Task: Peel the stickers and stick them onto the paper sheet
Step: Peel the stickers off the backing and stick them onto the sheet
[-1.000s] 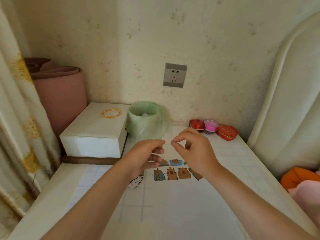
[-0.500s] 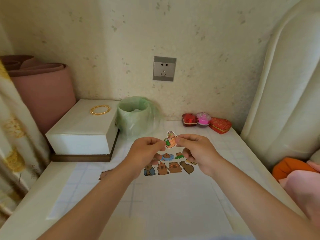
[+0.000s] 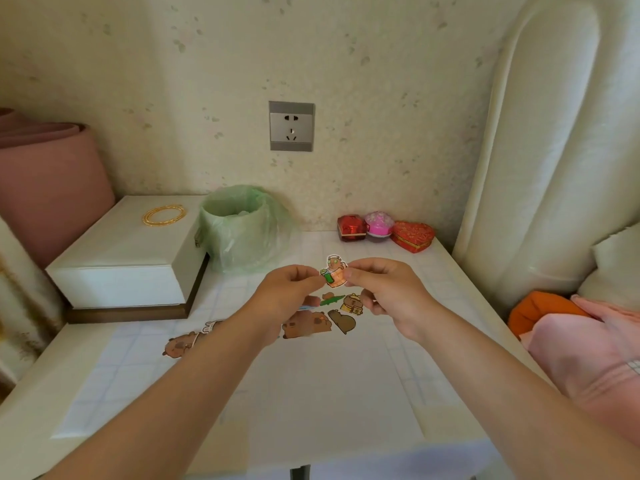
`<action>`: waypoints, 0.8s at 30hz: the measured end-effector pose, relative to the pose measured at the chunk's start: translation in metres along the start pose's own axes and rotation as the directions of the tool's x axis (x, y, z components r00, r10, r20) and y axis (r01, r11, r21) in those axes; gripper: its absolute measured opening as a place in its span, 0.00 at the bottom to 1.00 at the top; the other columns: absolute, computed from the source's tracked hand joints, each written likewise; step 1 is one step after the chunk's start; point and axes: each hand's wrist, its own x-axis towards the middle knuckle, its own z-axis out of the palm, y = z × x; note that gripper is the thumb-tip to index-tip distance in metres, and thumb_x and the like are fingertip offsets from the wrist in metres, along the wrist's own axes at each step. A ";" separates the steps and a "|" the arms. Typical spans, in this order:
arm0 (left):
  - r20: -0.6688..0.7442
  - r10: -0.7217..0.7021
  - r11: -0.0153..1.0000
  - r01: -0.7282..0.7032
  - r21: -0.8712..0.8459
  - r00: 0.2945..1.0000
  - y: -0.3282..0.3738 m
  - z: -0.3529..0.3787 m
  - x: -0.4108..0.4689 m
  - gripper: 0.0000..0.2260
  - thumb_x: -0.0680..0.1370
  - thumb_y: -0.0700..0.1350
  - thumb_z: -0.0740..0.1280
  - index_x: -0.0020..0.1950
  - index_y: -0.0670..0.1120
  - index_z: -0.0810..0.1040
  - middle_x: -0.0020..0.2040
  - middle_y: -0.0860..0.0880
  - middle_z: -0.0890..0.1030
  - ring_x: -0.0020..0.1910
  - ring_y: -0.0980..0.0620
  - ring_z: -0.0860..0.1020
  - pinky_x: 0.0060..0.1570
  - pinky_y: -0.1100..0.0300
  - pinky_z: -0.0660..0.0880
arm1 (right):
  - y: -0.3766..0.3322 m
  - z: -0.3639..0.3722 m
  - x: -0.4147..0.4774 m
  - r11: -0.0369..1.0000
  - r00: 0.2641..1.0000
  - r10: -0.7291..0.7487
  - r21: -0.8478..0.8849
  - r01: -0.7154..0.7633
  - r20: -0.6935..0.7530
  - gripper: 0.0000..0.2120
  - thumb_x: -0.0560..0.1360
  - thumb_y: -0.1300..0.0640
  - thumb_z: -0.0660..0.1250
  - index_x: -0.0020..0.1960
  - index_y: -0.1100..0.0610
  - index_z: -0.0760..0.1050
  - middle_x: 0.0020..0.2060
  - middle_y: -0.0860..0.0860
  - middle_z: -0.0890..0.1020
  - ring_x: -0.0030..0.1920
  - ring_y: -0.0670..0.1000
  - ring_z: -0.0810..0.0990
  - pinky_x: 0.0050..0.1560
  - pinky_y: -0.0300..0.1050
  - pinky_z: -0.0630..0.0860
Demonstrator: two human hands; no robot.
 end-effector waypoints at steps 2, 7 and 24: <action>0.020 -0.002 1.000 0.002 -0.007 1.000 0.002 0.007 -0.001 0.02 0.79 0.43 0.69 0.49 0.47 0.81 0.49 0.47 0.84 0.38 0.53 0.83 0.32 0.62 0.76 | 0.002 -0.007 -0.002 0.999 0.999 -0.002 -0.035 0.001 -0.033 0.03 0.75 0.59 0.73 0.49 0.57 0.85 0.37 0.51 0.86 0.25 0.48 0.69 0.25 0.38 0.61; -0.002 0.005 0.994 -0.005 0.112 1.000 -0.002 0.027 -0.004 0.04 0.79 0.42 0.68 0.50 0.43 0.82 0.36 0.45 0.79 0.29 0.53 0.76 0.26 0.65 0.72 | 0.010 -0.022 -0.002 0.961 0.992 0.010 -0.274 -0.045 -0.126 0.05 0.75 0.57 0.71 0.41 0.53 0.85 0.37 0.49 0.87 0.26 0.49 0.72 0.24 0.37 0.66; 0.092 -0.083 0.970 0.059 0.235 0.992 -0.024 0.043 -0.004 0.06 0.75 0.40 0.73 0.52 0.44 0.81 0.47 0.44 0.85 0.31 0.54 0.80 0.29 0.61 0.78 | 0.037 -0.045 0.001 0.890 0.975 0.215 -0.400 -0.221 -0.061 0.06 0.77 0.57 0.70 0.47 0.57 0.84 0.39 0.52 0.84 0.30 0.50 0.72 0.23 0.37 0.60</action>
